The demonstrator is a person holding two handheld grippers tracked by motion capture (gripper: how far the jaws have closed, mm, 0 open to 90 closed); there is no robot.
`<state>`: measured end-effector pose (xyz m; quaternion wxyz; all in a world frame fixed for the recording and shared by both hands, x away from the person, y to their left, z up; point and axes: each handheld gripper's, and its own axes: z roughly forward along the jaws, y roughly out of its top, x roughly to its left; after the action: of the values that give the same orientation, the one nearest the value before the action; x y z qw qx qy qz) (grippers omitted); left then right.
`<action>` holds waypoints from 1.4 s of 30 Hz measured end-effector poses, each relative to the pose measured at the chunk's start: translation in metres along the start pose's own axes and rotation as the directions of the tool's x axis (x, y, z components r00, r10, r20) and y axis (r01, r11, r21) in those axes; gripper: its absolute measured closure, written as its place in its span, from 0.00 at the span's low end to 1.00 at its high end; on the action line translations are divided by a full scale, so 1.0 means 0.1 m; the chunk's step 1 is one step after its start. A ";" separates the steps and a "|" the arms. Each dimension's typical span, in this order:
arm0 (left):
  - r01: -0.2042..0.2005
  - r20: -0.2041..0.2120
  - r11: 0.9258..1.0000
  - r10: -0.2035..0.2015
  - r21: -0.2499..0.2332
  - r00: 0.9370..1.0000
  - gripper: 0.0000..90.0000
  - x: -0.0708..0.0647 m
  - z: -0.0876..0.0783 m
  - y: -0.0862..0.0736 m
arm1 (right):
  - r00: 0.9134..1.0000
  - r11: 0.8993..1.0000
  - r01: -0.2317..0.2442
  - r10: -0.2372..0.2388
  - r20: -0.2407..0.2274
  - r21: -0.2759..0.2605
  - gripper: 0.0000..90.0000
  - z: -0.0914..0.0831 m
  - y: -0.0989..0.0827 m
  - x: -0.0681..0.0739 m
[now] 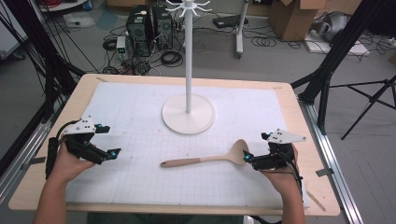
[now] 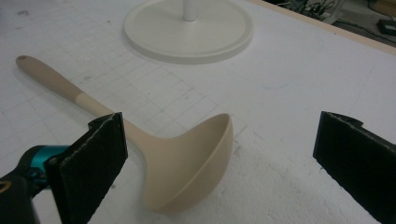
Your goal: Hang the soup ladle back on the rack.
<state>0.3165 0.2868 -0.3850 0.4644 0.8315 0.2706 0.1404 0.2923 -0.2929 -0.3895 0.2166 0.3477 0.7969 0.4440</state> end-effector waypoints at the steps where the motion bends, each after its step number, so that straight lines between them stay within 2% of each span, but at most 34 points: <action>1: 0.002 0.000 1.000 -0.002 0.000 1.000 0.02 0.01 -0.01 0.00 | 1.000 1.000 0.001 -0.001 -0.006 0.000 0.02 0.00 0.01 0.02; 6: 0.009 0.001 1.000 -0.009 -0.010 1.000 0.02 0.03 -0.04 -0.02 | 0.999 0.999 0.032 -0.032 -0.038 -0.002 0.02 0.02 0.10 0.09; 11: 0.008 0.004 1.000 -0.008 -0.014 1.000 0.02 0.03 -0.05 -0.02 | 0.996 0.998 0.065 -0.063 -0.058 0.025 0.02 0.09 0.22 0.14; 16: 0.002 0.009 1.000 -0.002 -0.013 1.000 0.02 0.02 -0.04 -0.01 | 0.989 0.992 0.116 -0.112 -0.099 0.041 0.02 0.19 0.37 0.22; 18: 0.002 0.012 1.000 -0.002 -0.017 1.000 0.02 0.01 -0.05 0.00 | 0.984 0.989 0.139 -0.132 -0.119 0.054 0.02 0.24 0.42 0.26; 21: -0.001 0.012 1.000 0.001 -0.014 1.000 0.02 0.00 -0.05 0.00 | 0.972 0.979 0.186 -0.171 -0.161 0.084 0.02 0.35 0.49 0.34; 25: 0.000 0.016 1.000 0.000 -0.014 1.000 0.02 0.00 -0.04 0.00 | 0.958 0.966 0.226 -0.197 -0.209 0.122 0.02 0.47 0.56 0.42; 29: 0.001 0.018 1.000 -0.001 -0.013 1.000 0.02 0.01 -0.03 -0.01 | 0.937 0.947 0.277 -0.230 -0.262 0.161 0.02 0.61 0.61 0.51; 31: 0.001 0.016 1.000 0.000 -0.013 1.000 0.02 0.01 -0.03 -0.01 | 0.923 0.932 0.311 -0.251 -0.292 0.184 0.02 0.69 0.64 0.56; 32: 0.002 0.015 1.000 -0.001 -0.013 1.000 0.02 0.01 -0.04 -0.01 | 0.917 0.928 0.320 -0.253 -0.310 0.189 0.02 0.74 0.65 0.58; 38: 0.001 0.016 1.000 -0.001 -0.011 1.000 0.02 0.00 -0.03 0.00 | 0.889 0.889 0.376 -0.267 -0.373 0.261 0.03 0.96 0.67 0.68; 40: 0.005 0.015 1.000 -0.005 -0.007 1.000 0.02 0.00 -0.02 -0.01 | 0.876 0.870 0.404 -0.278 -0.393 0.284 0.04 1.01 0.68 0.71; 42: 0.003 0.016 1.000 -0.003 -0.004 1.000 0.02 0.01 -0.02 -0.01 | 0.868 0.857 0.418 -0.279 -0.411 0.302 0.04 1.05 0.69 0.74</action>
<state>0.3160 0.2886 -0.3850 0.4683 0.8313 0.2678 0.1337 0.3370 -0.1535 -0.3868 0.0766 0.1450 0.9435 0.2880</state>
